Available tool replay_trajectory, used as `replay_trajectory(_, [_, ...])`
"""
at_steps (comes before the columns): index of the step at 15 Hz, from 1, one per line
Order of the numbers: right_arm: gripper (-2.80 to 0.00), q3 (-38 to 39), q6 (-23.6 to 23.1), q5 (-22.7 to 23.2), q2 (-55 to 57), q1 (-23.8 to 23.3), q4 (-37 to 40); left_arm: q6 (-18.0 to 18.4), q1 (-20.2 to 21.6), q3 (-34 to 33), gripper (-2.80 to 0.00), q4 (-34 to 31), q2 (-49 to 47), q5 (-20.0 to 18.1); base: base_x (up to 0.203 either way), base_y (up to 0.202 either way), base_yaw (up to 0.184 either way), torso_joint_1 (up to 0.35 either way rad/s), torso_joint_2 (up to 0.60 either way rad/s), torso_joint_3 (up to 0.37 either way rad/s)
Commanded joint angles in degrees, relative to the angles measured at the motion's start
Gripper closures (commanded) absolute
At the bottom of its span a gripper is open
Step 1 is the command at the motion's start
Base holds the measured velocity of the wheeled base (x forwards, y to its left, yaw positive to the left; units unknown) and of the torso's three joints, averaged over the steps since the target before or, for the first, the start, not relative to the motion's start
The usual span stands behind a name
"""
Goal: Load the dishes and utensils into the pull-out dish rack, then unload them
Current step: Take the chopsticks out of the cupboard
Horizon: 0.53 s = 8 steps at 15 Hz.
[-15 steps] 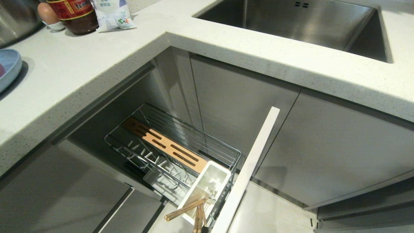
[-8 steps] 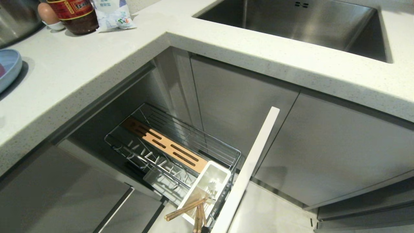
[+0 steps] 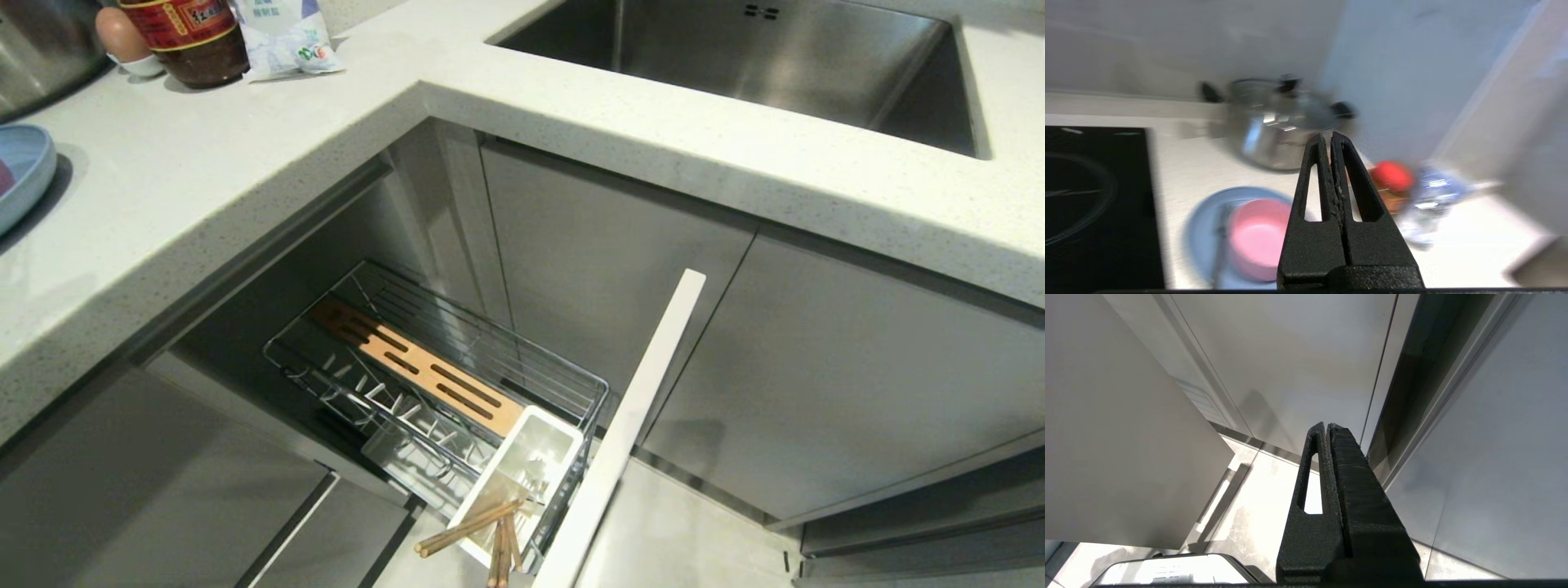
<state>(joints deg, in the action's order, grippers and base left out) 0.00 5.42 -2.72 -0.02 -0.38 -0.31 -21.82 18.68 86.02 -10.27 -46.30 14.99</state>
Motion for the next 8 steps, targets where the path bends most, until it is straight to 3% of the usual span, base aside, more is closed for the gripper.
replay_trajectory(1, [0.00,0.00,0.02,-0.01,-0.19,0.02,-0.04,-1.85,-5.55,11.43,0.00,-6.80,-7.34,0.40,0.000,0.000,0.000,0.000,0.00,0.000])
replay_trajectory(3, [0.00,0.00,0.02,-0.01,-0.18,0.03,-0.04,-5.97,-11.29,16.63,0.00,-12.08,-11.99,0.54,0.000,0.000,0.000,0.000,0.00,0.000])
replay_trajectory(5, [0.00,0.00,0.02,-0.01,-0.16,0.01,-0.04,-9.57,-18.32,17.38,0.00,-15.66,-14.22,0.55,0.000,0.000,0.000,0.000,0.00,0.000])
replay_trajectory(8, [0.00,0.00,0.02,-0.01,-0.23,-0.06,-0.04,-11.21,-30.81,16.19,0.00,-18.87,-17.49,0.21,0.000,0.000,0.000,0.000,0.00,0.000])
